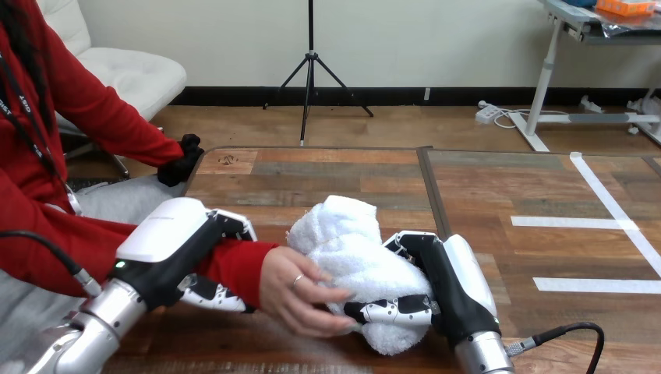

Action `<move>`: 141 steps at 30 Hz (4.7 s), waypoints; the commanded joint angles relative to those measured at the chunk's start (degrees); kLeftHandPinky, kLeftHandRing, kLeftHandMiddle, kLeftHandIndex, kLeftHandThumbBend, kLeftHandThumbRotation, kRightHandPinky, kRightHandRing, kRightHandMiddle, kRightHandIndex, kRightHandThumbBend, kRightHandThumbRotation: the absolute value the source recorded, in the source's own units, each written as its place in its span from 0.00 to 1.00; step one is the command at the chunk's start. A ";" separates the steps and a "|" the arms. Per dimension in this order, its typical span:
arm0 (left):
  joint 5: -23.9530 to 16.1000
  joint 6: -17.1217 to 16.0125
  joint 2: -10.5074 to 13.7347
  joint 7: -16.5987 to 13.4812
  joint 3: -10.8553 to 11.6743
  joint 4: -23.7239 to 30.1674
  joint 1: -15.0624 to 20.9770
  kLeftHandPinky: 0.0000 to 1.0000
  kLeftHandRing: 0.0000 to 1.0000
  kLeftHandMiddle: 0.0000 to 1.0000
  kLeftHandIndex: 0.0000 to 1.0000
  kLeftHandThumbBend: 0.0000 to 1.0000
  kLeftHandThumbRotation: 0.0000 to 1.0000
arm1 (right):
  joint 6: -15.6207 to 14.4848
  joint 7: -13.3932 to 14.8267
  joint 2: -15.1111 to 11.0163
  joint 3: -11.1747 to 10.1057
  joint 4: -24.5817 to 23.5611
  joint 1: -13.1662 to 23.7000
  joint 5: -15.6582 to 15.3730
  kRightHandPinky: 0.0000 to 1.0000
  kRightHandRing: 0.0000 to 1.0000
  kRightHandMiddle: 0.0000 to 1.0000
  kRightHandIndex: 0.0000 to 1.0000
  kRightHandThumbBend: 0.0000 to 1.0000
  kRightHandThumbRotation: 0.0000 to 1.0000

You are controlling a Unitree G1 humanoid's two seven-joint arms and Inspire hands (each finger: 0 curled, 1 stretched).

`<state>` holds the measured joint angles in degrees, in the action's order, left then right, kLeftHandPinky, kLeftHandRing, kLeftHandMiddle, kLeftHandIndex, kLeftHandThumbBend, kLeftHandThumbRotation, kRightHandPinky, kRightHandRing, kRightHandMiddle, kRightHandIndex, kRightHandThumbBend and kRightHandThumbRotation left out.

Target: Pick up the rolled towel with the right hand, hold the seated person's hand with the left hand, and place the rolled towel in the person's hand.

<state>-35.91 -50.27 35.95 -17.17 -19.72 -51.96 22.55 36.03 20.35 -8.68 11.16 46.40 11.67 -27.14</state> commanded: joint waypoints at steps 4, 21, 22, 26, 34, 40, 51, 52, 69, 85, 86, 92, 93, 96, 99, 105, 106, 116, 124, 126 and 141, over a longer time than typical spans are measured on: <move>4.09 -3.72 -6.13 0.59 1.64 11.33 5.18 0.36 0.39 0.43 0.46 0.79 0.11 | 2.90 0.07 1.78 1.63 2.17 7.53 -0.09 0.06 0.10 0.13 0.13 0.59 0.00; 5.53 -3.42 -6.74 3.07 2.49 12.56 4.57 0.35 0.38 0.43 0.46 0.80 0.12 | 2.35 0.51 1.96 2.98 2.91 7.59 -0.37 0.06 0.09 0.13 0.13 0.60 0.00; 5.52 -3.39 -6.78 3.16 2.57 12.61 4.54 0.35 0.38 0.43 0.46 0.80 0.12 | 2.33 0.34 1.99 2.99 2.90 7.58 -0.21 0.06 0.09 0.13 0.13 0.60 0.00; 5.42 -3.52 -6.96 3.37 2.86 12.79 4.43 0.35 0.38 0.42 0.45 0.80 0.11 | 3.52 1.73 1.72 3.42 3.39 7.76 -1.04 0.06 0.09 0.13 0.13 0.61 0.00; 5.34 -3.48 -7.29 3.94 3.29 12.70 4.38 0.35 0.39 0.43 0.45 0.80 0.10 | 2.52 0.72 1.98 3.38 1.42 7.13 -0.54 0.06 0.10 0.13 0.13 0.59 0.00; 5.55 -3.41 -7.49 4.41 3.56 12.75 4.27 0.35 0.39 0.43 0.46 0.80 0.10 | 1.76 0.38 2.09 3.50 0.29 6.78 -0.28 0.06 0.09 0.13 0.12 0.59 0.00; 5.65 -3.46 -7.55 4.74 3.69 12.77 4.15 0.34 0.38 0.42 0.45 0.80 0.10 | 2.74 1.16 1.88 3.52 -0.62 6.62 -0.39 0.06 0.09 0.12 0.12 0.59 0.00; 5.74 -3.52 -7.56 4.80 3.71 12.71 4.14 0.34 0.38 0.42 0.45 0.80 0.10 | 2.83 1.24 1.87 3.50 -0.67 6.61 -0.40 0.06 0.09 0.12 0.12 0.59 0.00; 5.39 -3.64 -7.41 4.50 3.80 12.62 3.58 0.35 0.37 0.42 0.45 0.80 0.10 | 2.15 -1.72 0.64 2.26 -8.79 3.68 1.71 0.05 0.09 0.12 0.12 0.58 0.00; 5.25 -3.64 -7.26 4.46 3.86 12.85 3.04 0.33 0.36 0.42 0.45 0.81 0.10 | -2.06 -5.26 -0.33 1.13 -23.15 -1.65 2.89 0.05 0.08 0.12 0.12 0.59 0.00; 5.25 -3.64 -7.25 4.48 3.86 12.78 3.04 0.33 0.36 0.42 0.45 0.81 0.10 | -2.19 -5.32 -0.48 1.04 -24.38 -2.09 2.76 0.05 0.08 0.11 0.12 0.60 0.00; 5.25 -3.31 -7.30 4.45 4.00 12.89 2.86 0.33 0.36 0.42 0.45 0.81 0.10 | -3.61 -6.31 -1.63 0.73 -30.72 -4.34 1.62 0.04 0.08 0.11 0.11 0.60 0.00; 5.32 -3.57 -7.33 4.42 4.00 12.70 2.91 0.33 0.36 0.42 0.45 0.81 0.10 | -3.72 -6.61 -1.74 0.64 -31.58 -4.70 1.79 0.04 0.08 0.11 0.11 0.60 0.00; 5.31 -3.69 -7.34 4.33 4.02 12.54 2.93 0.33 0.36 0.42 0.45 0.81 0.10 | -4.69 -7.95 -2.13 0.44 -35.07 -6.05 2.21 0.04 0.08 0.11 0.10 0.61 0.00; 5.13 -3.79 -7.26 4.25 3.99 12.42 2.98 0.33 0.36 0.42 0.45 0.81 0.09 | -3.62 -8.85 -2.49 0.36 -37.32 -7.08 3.26 0.03 0.07 0.11 0.10 0.61 0.00; 5.62 -3.58 -7.31 4.75 4.09 12.47 2.91 0.33 0.36 0.42 0.45 0.81 0.09 | -4.84 -10.62 -2.87 0.14 -43.32 -9.78 3.21 0.03 0.07 0.11 0.10 0.62 0.00; 5.65 -3.75 -7.33 4.70 4.09 12.29 2.99 0.33 0.36 0.42 0.45 0.81 0.09 | -5.05 -10.81 -2.85 0.11 -43.96 -10.05 3.17 0.03 0.07 0.11 0.10 0.63 0.00; 5.47 -4.08 -7.37 4.65 3.98 11.61 3.48 0.33 0.36 0.42 0.45 0.81 0.08 | -5.67 -12.80 -3.04 0.85 -50.04 -13.40 3.71 0.03 0.07 0.11 0.10 0.66 0.00; 5.26 -3.83 -7.32 4.78 3.85 11.67 3.66 0.33 0.36 0.42 0.45 0.81 0.07 | -6.26 -13.71 -2.68 1.42 -52.73 -15.44 3.60 0.04 0.07 0.11 0.10 0.67 0.00; 5.27 -3.80 -7.32 4.82 3.83 11.59 3.71 0.33 0.36 0.42 0.45 0.82 0.07 | -6.35 -13.88 -2.56 1.47 -53.17 -15.73 3.49 0.04 0.07 0.11 0.10 0.67 0.00; 4.83 -3.53 -7.26 4.89 3.46 10.82 4.23 0.33 0.36 0.42 0.46 0.82 0.07 | -5.95 -15.75 -1.85 2.09 -57.97 -18.78 3.99 0.03 0.06 0.10 0.10 0.65 0.00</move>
<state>-32.16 -50.75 32.99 -11.27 -16.90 -44.72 19.06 25.35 6.47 -11.69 12.71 9.79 -10.88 -26.87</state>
